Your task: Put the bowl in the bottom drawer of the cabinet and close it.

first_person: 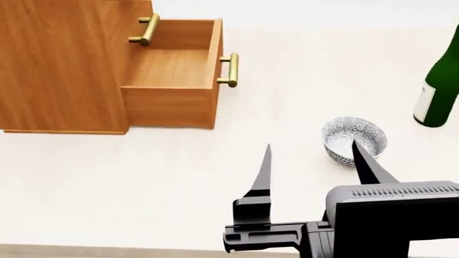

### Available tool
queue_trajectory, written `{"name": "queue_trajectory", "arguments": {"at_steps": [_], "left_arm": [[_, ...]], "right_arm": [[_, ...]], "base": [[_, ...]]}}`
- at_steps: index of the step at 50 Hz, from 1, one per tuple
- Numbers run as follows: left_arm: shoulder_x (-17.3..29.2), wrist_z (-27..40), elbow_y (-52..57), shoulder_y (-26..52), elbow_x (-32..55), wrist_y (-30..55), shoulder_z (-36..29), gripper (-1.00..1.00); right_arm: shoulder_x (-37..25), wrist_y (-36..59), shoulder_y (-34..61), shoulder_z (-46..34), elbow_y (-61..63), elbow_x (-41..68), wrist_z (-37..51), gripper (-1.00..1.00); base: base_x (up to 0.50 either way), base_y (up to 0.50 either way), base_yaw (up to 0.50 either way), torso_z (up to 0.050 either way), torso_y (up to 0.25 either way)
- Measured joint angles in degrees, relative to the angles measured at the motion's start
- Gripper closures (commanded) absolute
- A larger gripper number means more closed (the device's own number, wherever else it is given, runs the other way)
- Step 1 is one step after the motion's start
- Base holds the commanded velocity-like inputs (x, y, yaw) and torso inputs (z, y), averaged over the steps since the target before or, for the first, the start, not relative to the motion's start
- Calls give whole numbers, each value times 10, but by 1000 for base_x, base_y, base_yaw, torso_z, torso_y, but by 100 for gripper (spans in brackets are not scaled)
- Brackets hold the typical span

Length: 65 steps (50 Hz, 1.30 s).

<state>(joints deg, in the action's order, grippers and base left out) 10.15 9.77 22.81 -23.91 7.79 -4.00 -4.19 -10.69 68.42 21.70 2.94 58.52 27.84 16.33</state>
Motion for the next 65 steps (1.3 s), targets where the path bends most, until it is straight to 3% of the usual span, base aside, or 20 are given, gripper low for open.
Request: {"name": "queue_trajectory", "arguments": {"at_steps": [23,30,65], "left_arm": [[9,9,-5,2,2,-7,-8,-100],[12,12,-6,2,2,-8,-10,-100],[26,30,-4,2,7,-12,-24,-100]], "right_arm": [[-17,-23,-8,-18,-6,28,30,-100],[-21,-26,-11,-23,-10,36,37,-100],[-42,-47,-13,-31,-24,56,59,-100]], "base": [[0,500,0,0,0],[11,0,0,0,0],[497,0,0,0,0]]}}
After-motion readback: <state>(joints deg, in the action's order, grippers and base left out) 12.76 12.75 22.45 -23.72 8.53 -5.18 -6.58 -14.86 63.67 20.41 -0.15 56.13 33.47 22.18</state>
